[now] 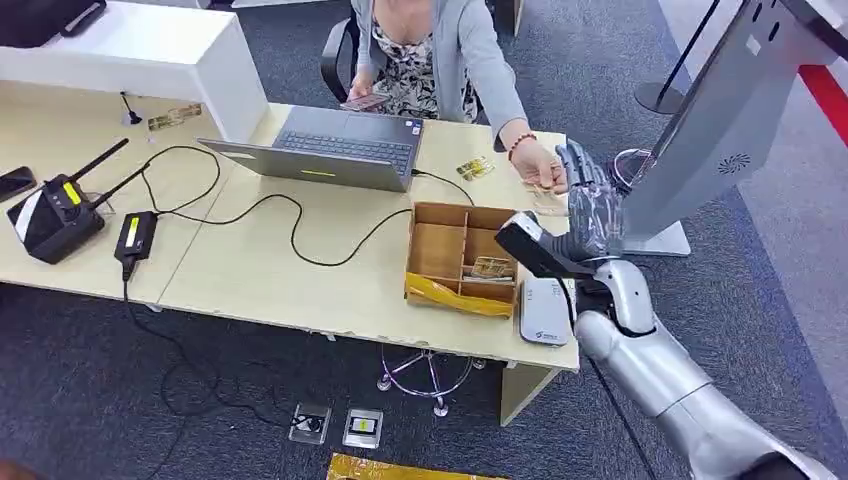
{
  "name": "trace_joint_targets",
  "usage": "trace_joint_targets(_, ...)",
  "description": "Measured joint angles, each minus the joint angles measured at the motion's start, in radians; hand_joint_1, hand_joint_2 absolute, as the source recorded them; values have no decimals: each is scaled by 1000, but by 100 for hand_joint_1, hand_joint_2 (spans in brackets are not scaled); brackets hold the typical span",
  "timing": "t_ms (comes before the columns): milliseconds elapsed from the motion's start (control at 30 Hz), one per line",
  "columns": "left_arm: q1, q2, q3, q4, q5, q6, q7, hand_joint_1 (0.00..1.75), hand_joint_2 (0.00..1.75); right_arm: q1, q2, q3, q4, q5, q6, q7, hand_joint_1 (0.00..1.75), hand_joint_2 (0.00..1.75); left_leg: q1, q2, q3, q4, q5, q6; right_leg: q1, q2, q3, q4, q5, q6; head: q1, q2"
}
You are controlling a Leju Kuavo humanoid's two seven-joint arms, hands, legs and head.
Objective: Pass the card to the sensor for recognition and then transmit it.
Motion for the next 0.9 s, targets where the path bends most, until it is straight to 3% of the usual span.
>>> trace_joint_targets(267,3,0,0,0,-18,-2,6,0,0,-15,65,38,82,7,-18,8,0,175,0,0,0,0,0,0,0,0,0,0,0,0,0,0)
trace_joint_targets(700,8,19,0,-5,-36,-12,24,0,0,-16,62,66,110,27,-40,83,0,175,0,0,1,0,0,0,0,1,-1,0,0,0,0,0)
trace_joint_targets(733,9,20,0,-5,-39,-14,24,0,0,-16,61,66,110,30,-46,88,150,175,0,0,1,0,0,0,0,2,-1,0,0,0,0,0)
trace_joint_targets(767,9,21,0,-5,-41,-16,24,0,0,-16,59,66,110,34,-51,91,175,175,0,0,1,0,0,0,0,2,-1,0,0,0,0,0)
trace_joint_targets(900,9,23,0,-5,-50,-19,24,0,0,-15,55,66,110,34,-64,94,175,175,0,0,1,0,0,0,0,2,-1,0,0,0,0,0)
